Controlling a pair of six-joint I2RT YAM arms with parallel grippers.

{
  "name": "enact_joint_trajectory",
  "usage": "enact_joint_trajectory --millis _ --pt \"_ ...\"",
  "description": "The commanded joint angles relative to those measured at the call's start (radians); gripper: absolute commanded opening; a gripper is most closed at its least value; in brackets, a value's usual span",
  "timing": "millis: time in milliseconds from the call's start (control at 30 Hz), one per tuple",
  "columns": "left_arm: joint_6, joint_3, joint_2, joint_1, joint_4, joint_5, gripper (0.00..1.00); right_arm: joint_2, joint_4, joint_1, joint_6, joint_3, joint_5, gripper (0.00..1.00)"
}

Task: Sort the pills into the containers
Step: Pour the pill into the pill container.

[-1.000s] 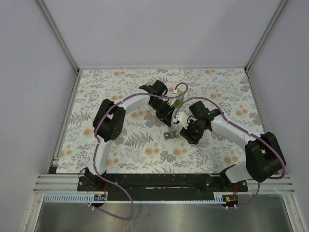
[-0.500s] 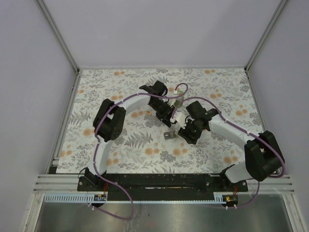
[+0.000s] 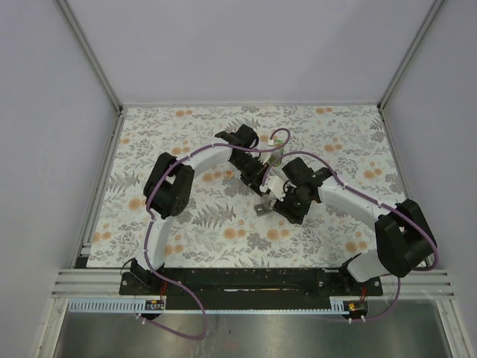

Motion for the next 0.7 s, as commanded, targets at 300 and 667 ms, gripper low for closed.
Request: enact_joint_trajectory --millis 300,667 --pt "0.020 0.016 -0.007 -0.012 0.001 0.043 0.01 0.057 -0.080 0.034 0.012 0.106 0.073 0.00" --pt "0.030 0.018 -0.007 -0.015 -0.014 0.047 0.00 0.105 -0.121 0.044 -0.003 0.131 0.130 0.00"
